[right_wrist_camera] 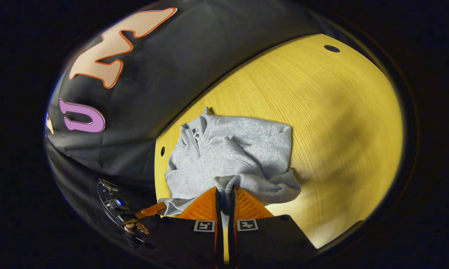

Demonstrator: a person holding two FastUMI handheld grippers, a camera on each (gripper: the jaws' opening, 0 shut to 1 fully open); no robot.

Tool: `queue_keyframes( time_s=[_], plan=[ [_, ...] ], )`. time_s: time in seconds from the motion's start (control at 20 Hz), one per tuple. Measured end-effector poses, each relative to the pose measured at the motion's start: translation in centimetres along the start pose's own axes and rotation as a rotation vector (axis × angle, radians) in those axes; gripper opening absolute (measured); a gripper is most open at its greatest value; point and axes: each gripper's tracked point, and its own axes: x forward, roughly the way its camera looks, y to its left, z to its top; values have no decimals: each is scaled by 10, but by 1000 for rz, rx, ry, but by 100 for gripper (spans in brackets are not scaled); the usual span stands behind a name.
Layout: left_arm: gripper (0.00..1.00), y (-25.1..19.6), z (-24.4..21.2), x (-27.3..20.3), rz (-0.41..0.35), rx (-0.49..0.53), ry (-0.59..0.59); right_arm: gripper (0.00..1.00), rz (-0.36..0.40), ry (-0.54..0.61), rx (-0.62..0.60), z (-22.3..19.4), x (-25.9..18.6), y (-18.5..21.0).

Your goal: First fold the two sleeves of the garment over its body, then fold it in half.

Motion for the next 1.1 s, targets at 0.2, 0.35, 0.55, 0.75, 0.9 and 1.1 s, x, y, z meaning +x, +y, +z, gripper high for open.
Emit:
queue_keyframes(
  time_s=[0.2,0.35,0.55,0.75,0.9,1.1],
  plan=[
    [5,7,2,19,12,-27,55,13,-19,29,105,8,28,-8],
    [17,12,12,26,31,-29,49,23,-22,9,158,19,39,-10],
    [30,16,22,31,68,2,29,33,3,-34,145,32,45,1],
    [93,20,45,27,143,52,-72,99,-33,-146,65,53,35,1],
    [96,22,74,10,213,89,-215,98,-67,-262,-48,70,12,-3],
    [96,7,101,-27,286,143,-404,93,-49,-399,-193,82,-38,8]
  ],
)
